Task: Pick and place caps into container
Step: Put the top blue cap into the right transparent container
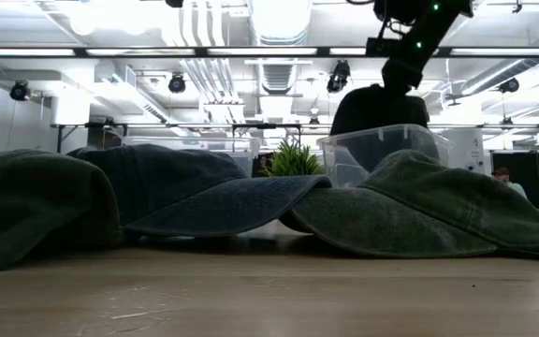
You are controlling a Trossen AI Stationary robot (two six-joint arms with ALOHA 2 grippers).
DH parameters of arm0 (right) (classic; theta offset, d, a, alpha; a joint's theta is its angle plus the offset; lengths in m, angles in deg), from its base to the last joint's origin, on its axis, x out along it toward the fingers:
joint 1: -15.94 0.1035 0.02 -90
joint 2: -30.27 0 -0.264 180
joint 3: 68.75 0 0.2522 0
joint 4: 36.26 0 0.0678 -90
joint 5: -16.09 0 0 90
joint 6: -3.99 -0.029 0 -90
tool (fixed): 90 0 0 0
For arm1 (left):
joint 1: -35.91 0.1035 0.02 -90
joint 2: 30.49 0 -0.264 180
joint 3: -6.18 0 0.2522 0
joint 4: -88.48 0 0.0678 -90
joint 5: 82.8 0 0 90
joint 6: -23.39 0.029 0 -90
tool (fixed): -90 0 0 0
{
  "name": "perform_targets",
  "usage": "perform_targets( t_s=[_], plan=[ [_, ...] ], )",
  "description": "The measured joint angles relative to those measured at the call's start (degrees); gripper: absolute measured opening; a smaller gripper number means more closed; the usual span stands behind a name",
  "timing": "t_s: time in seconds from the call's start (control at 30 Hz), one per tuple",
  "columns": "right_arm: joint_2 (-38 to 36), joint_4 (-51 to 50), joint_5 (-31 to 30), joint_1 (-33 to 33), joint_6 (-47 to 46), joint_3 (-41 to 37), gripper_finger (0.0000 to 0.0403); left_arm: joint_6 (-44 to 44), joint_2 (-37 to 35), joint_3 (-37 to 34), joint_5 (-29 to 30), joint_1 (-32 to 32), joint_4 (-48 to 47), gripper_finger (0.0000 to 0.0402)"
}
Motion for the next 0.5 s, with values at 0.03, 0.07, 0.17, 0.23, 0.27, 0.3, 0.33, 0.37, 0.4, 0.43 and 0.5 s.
perform_targets(
  t_s=[0.03,0.07,0.17,0.23,0.27,0.3,0.33,0.37,0.4,0.43,0.5],
  plan=[
    [0.00,-0.06,0.38,0.05,-0.63,-0.63,0.0008,0.47,-0.01,0.00,0.00,-0.01,0.00,0.0153],
    [0.00,-0.05,0.88,0.07,-1.32,-1.24,0.0008,0.82,0.00,0.00,0.00,0.00,0.02,0.0153],
    [0.00,-0.04,2.51,0.07,-3.67,-2.93,0.0008,1.09,0.00,0.00,0.00,0.00,0.00,0.0153],
    [0.02,-0.27,4.43,0.07,-5.45,-3.90,0.0008,1.09,0.00,0.00,0.00,0.00,0.00,0.0153],
    [0.02,-0.47,5.73,0.05,-6.24,-4.30,0.0008,1.09,0.00,0.00,0.00,0.00,0.00,0.0153],
    [0.02,-0.50,6.68,0.05,-6.85,-4.65,0.0008,1.08,0.00,0.00,0.00,-0.01,0.00,0.0153],
    [0.02,-0.51,7.12,0.07,-7.14,-4.96,0.0008,1.09,0.00,0.00,0.00,0.00,0.00,0.0153],
    [0.02,-0.54,7.92,0.07,-7.17,-5.13,0.0008,1.13,0.00,0.00,0.00,-0.01,0.00,0.0153],
    [0.02,-0.55,8.86,0.06,-6.91,-5.21,0.0008,1.23,0.00,0.00,0.00,-0.01,0.00,0.0153],
    [0.01,-0.55,9.50,0.05,-6.47,-5.22,0.0008,1.40,0.00,0.00,0.00,-0.01,0.00,0.0153],
    [-0.04,-1.33,9.93,0.05,-4.94,-4.90,0.0008,1.77,0.00,0.00,0.00,-0.01,0.00,0.0153]
  ],
)
